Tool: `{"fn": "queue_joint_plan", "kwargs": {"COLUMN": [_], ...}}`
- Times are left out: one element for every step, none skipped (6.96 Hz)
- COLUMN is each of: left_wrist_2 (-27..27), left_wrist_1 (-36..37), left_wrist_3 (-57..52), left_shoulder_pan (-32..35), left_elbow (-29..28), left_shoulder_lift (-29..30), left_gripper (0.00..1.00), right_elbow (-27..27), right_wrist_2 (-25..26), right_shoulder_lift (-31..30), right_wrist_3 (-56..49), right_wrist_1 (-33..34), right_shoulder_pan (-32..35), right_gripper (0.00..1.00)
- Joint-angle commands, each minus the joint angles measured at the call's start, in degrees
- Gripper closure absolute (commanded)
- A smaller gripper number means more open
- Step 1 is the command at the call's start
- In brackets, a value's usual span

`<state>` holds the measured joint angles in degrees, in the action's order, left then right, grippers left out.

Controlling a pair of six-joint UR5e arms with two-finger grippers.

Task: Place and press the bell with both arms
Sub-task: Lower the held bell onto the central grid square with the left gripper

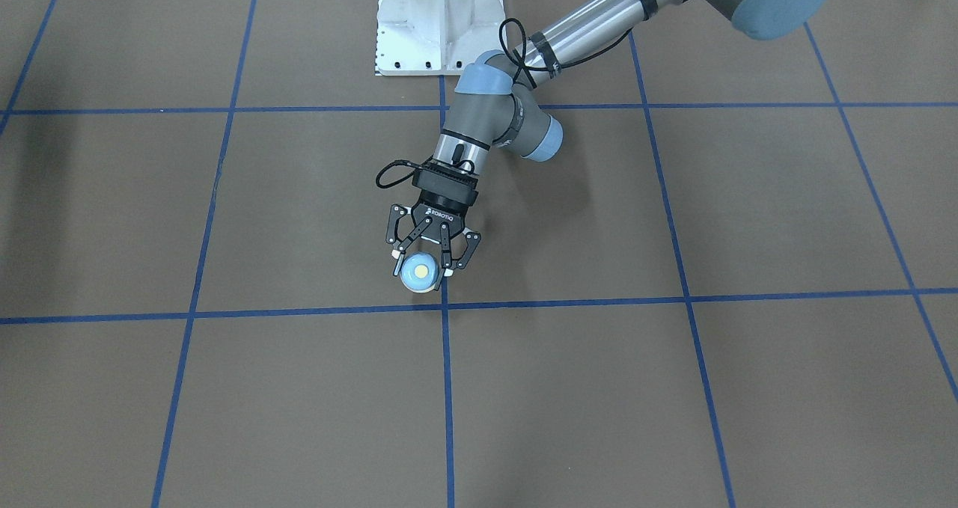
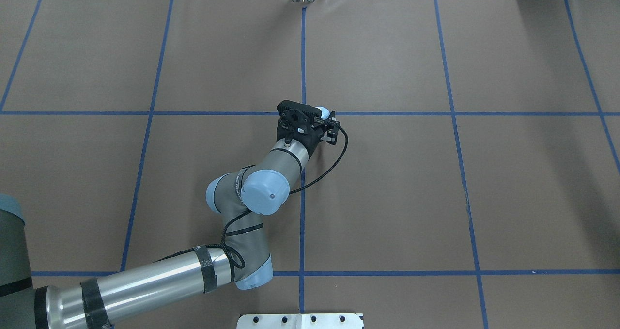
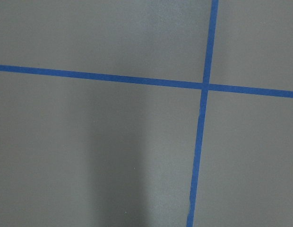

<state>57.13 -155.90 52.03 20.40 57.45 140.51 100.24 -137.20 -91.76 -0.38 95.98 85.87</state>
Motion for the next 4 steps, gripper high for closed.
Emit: {"fn": "queue_joint_plan", "kwargs": {"left_wrist_2": [0.0,-0.1,-0.1,-0.1], "left_wrist_1": [0.0,0.1,0.2,0.3], "left_wrist_3": [0.0,0.0,-0.1,-0.1], "left_shoulder_pan": [-0.4,-0.6,-0.6,-0.7], "left_elbow": [-1.0,-1.1,-1.1,-1.3], "left_shoulder_lift": [0.1,0.1,0.1,0.1], "left_gripper": [1.0,1.0,0.84,0.49], "right_elbow": [0.0,0.0,0.0,0.0], "right_wrist_2": [0.0,0.0,0.0,0.0], "right_shoulder_lift": [0.0,0.0,0.0,0.0], "right_wrist_3": [0.0,-0.1,-0.1,-0.1], "right_wrist_1": [0.0,-0.1,-0.1,-0.1], "right_shoulder_pan": [0.0,0.0,0.0,0.0], "right_gripper": [0.0,0.0,0.0,0.0]}}
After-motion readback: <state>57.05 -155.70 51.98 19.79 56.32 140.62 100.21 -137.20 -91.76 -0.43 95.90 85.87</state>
